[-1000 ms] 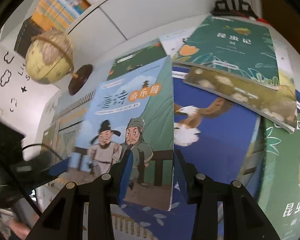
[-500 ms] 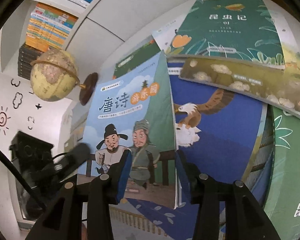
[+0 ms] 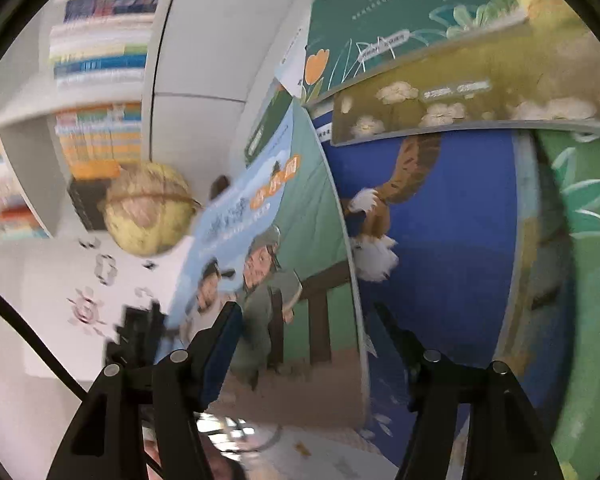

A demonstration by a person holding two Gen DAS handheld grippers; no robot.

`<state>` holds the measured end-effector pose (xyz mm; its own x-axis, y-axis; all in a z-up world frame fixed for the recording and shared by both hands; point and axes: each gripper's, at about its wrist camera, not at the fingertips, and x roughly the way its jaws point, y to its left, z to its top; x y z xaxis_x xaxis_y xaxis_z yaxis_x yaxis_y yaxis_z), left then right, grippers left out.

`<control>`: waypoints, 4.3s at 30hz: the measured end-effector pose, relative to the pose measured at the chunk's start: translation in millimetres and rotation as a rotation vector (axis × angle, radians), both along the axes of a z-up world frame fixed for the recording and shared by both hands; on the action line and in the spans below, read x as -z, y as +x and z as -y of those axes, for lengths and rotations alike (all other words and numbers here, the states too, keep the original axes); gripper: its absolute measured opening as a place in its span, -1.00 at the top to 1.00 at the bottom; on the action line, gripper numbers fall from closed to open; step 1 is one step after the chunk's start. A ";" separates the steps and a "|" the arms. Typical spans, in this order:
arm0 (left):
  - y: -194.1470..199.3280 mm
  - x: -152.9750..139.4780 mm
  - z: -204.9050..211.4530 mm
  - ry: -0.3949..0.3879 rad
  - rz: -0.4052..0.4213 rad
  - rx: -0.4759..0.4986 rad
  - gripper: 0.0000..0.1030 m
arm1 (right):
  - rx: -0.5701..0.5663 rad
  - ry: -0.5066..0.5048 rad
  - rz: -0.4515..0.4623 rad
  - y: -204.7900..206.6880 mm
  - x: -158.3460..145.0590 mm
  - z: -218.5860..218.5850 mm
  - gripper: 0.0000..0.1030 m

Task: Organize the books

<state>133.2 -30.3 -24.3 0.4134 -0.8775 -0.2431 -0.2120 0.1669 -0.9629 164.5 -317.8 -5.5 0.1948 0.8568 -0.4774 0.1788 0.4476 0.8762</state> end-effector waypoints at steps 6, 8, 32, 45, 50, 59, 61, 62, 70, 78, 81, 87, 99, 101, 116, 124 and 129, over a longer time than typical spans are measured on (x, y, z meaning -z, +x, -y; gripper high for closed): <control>3.4 -2.5 7.2 0.292 -0.018 0.071 0.39 | 0.000 0.077 -0.010 19.8 5.5 -12.2 0.40; 2.1 -2.7 12.8 0.374 -0.016 0.101 0.39 | -0.026 -0.010 0.041 19.7 -4.1 -18.4 0.57; -45.0 -68.1 16.3 0.849 0.224 0.131 0.33 | -0.308 -0.663 0.639 -38.7 -93.4 -117.7 0.55; -113.1 -146.9 -112.5 0.936 0.368 0.078 0.32 | -0.275 -0.678 0.781 -109.6 -159.6 -247.9 0.53; -134.3 -157.9 -182.0 0.961 0.368 0.055 0.32 | -0.268 -0.659 0.819 -135.4 -172.1 -323.4 0.53; -150.7 -139.5 -292.5 0.941 0.315 0.023 0.33 | -0.275 -0.614 0.769 -156.1 -150.5 -433.8 0.52; -146.7 -128.6 -306.2 0.916 0.307 0.023 0.33 | -0.271 -0.625 0.745 -154.4 -140.3 -451.2 0.52; -144.4 -123.1 -312.3 0.905 0.304 0.024 0.33 | -0.268 -0.629 0.733 -152.6 -135.0 -456.0 0.52; -128.3 -77.7 -339.8 0.844 0.261 0.038 0.33 | -0.260 -0.648 0.631 -131.0 -94.5 -484.2 0.50; -137.2 -44.5 -350.9 0.771 0.180 0.037 0.25 | -0.299 -0.609 0.517 -125.4 -68.5 -486.9 0.44; -140.0 -37.4 -348.1 0.768 0.165 0.047 0.23 | -0.300 -0.595 0.468 -120.7 -59.7 -481.3 0.42; -143.6 -34.2 -351.4 0.783 0.132 0.016 0.21 | -0.342 -0.585 0.399 -124.7 -47.5 -476.4 0.12; -200.8 -38.4 -349.3 0.844 0.010 -0.091 -0.05 | -0.362 -0.600 0.345 -169.7 -43.8 -414.9 -0.01; -209.9 -44.6 -335.8 0.863 0.021 -0.084 -0.27 | -0.359 -0.619 0.368 -183.2 -50.1 -397.3 -0.01; -260.3 -159.1 -61.1 1.038 0.422 0.051 -0.62 | -0.168 -0.867 0.696 -317.2 -154.7 -198.2 -0.21; -262.7 -177.8 59.8 1.003 0.543 0.118 -0.96 | 0.092 -0.932 0.575 -355.1 -170.5 -46.1 -0.41; -229.7 -164.3 121.8 0.976 0.562 0.268 -0.96 | 0.163 -0.984 0.487 -347.0 -162.5 11.9 -0.42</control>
<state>-96.5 -152.1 139.9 0.5072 -0.4934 -0.7066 0.3598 0.8663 -0.3467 -182.5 -329.7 157.0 0.6226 0.0928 -0.7770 0.0317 0.9891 0.1435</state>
